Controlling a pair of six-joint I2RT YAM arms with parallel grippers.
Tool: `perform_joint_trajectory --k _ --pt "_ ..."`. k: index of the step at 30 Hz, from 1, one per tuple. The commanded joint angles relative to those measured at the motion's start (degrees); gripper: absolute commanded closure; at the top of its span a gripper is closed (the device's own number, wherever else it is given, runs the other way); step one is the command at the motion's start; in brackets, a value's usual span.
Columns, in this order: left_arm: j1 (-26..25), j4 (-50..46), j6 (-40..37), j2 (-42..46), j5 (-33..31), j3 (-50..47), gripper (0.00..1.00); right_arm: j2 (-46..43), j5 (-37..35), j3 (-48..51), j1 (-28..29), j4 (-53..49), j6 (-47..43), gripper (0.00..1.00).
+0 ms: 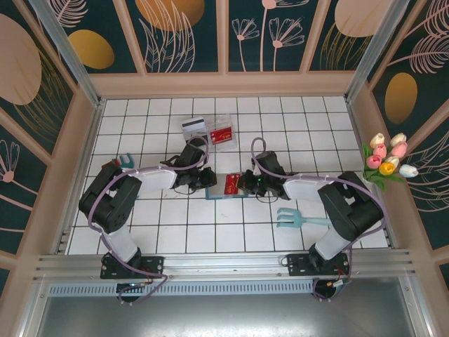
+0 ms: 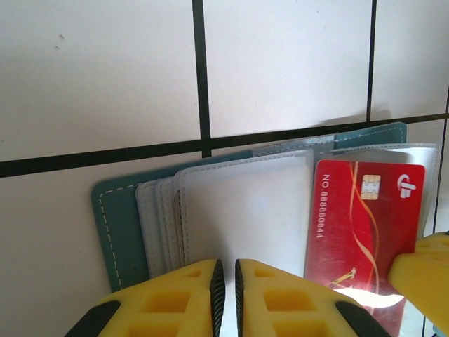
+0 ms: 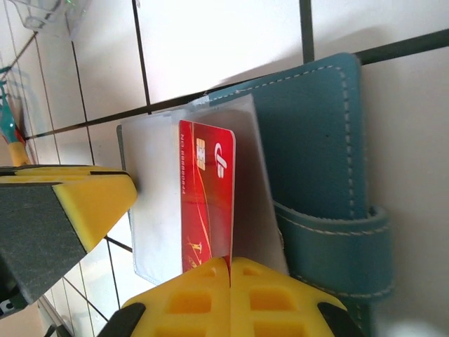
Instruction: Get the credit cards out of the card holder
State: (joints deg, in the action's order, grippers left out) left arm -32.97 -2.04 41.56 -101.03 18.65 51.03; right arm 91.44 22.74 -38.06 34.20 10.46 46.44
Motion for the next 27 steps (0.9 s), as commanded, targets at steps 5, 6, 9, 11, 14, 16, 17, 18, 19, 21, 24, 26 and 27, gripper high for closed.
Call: perform_joint_trajectory --k 5,6,9,11,14,16,17,18,19,21,24,26,27 --pt "0.22 -7.54 -1.26 -0.88 -2.93 4.32 0.78 -6.99 0.06 5.37 -0.27 11.45 3.42 1.0" --pt "0.19 -7.54 -1.13 -0.44 -2.85 4.35 0.77 -7.74 0.42 5.69 -0.32 12.83 3.57 1.0" --pt "0.24 -7.17 -0.27 1.62 -2.48 7.51 0.74 -10.1 1.33 6.13 -0.4 14.66 3.88 1.0" --pt "0.21 -6.65 0.57 3.89 -2.52 8.21 0.69 -11.84 1.97 6.73 -0.58 15.82 4.08 1.0" --pt "0.24 -5.21 2.29 7.74 -3.47 8.0 0.58 -14.18 3.41 8.29 -1.17 18.81 4.83 1.0" --pt "0.33 -4.07 3.94 9.87 -3.36 7.29 0.48 -15.48 4.59 9.11 -2.02 20.6 5.46 1.0" --pt "0.36 -3.31 4.82 11.0 -3.04 6.66 0.45 -15.95 5.25 9.38 -2.47 21.43 5.73 1.0" --pt "0.41 -1.81 5.97 12.31 -2.35 5.68 0.39 -16.56 5.59 9.7 -2.47 22.39 6.19 1.0" --pt "0.43 0.11 7.01 13.46 -1.2 5.06 0.34 -16.96 5.87 9.85 -2.49 23.64 6.62 1.0" --pt "0.7 2.52 8.92 15.2 1.01 2.08 0.29 -17.16 7.5 9.64 -4.67 25.96 7.71 1.0" --pt "1.24 8.03 11.78 17.52 5.63 -0.67 0.26 -17.84 8.65 9.28 -5.54 28.65 9.56 1.0" --pt "1.25 11.84 13.41 19.04 8.18 -2.14 0.26 -18.15 9.2 9.2 -5.8 30.62 11.09 1.0" --pt "1.24 13.96 14.04 19.76 9.26 -2.95 0.26 -18.3 9.5 9.1 -6.07 31.91 12.12 1.0"
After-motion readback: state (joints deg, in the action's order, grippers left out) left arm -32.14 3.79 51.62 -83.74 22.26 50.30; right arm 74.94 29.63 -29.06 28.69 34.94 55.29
